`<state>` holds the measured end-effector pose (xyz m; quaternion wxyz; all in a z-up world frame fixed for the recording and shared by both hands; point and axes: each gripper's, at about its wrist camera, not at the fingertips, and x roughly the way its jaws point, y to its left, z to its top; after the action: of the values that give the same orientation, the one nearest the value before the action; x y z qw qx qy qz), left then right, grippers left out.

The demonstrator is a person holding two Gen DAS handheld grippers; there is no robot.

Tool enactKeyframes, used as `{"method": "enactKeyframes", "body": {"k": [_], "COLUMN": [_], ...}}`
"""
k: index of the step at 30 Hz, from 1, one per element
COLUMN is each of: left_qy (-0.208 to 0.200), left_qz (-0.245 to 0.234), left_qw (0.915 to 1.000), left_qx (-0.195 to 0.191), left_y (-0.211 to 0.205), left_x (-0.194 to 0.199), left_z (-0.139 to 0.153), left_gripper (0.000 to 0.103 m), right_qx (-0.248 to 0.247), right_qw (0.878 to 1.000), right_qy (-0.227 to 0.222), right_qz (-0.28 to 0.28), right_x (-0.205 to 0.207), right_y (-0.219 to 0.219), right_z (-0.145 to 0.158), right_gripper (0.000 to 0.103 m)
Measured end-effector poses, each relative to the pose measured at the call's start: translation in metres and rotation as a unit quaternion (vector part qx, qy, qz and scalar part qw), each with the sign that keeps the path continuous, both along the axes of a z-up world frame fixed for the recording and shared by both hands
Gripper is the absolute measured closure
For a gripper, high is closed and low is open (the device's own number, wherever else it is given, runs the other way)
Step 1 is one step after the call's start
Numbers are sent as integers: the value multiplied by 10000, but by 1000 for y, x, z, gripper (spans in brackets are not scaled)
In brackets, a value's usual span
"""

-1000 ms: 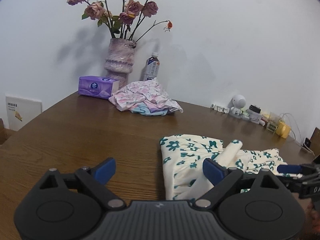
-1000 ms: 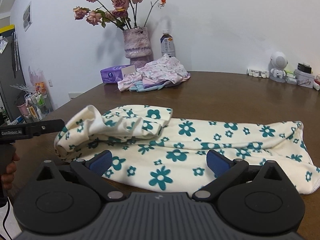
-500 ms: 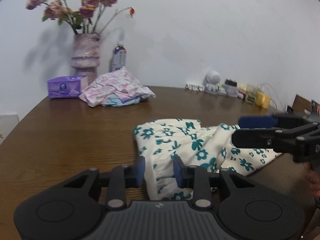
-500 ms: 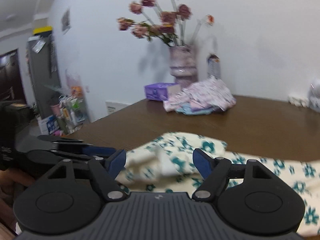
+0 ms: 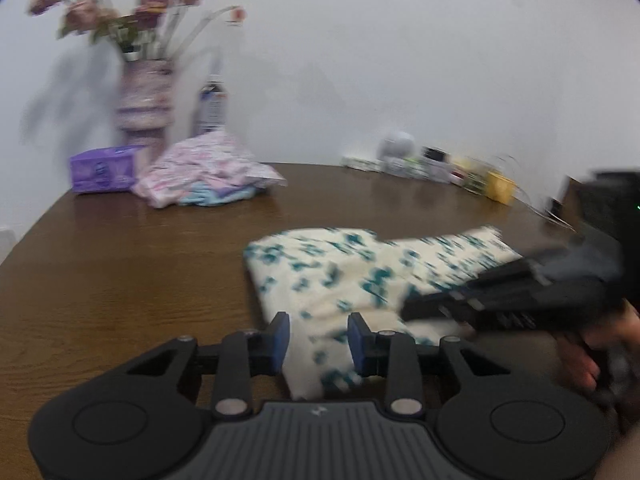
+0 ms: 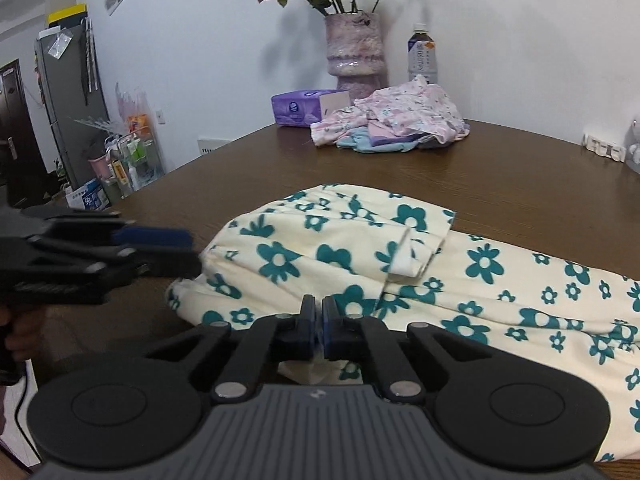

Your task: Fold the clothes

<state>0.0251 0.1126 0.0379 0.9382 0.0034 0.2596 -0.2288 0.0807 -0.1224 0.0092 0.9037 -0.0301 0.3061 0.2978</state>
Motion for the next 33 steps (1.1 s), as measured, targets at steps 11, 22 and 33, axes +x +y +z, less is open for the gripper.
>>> {"method": "enactKeyframes", "body": {"k": [11, 22, 33], "left_qy": [-114, -195, 35], "left_qz": [-404, -436, -288], "left_qw": [9914, 9895, 9944], "left_qx": [1242, 1366, 1020], "left_y": [-33, -36, -31], "left_x": [5, 8, 16], "left_z": [-15, -13, -17], "left_gripper": [81, 87, 91], "right_qx": [97, -1425, -1461], "right_qw": [9978, 9789, 9759], "right_qy": [-540, -976, -1117], "right_qz": [362, 1095, 1171], "right_x": [-20, -27, -16], "right_y": [-11, 28, 22], "right_z": [24, 7, -3], "right_gripper": [49, 99, 99]}}
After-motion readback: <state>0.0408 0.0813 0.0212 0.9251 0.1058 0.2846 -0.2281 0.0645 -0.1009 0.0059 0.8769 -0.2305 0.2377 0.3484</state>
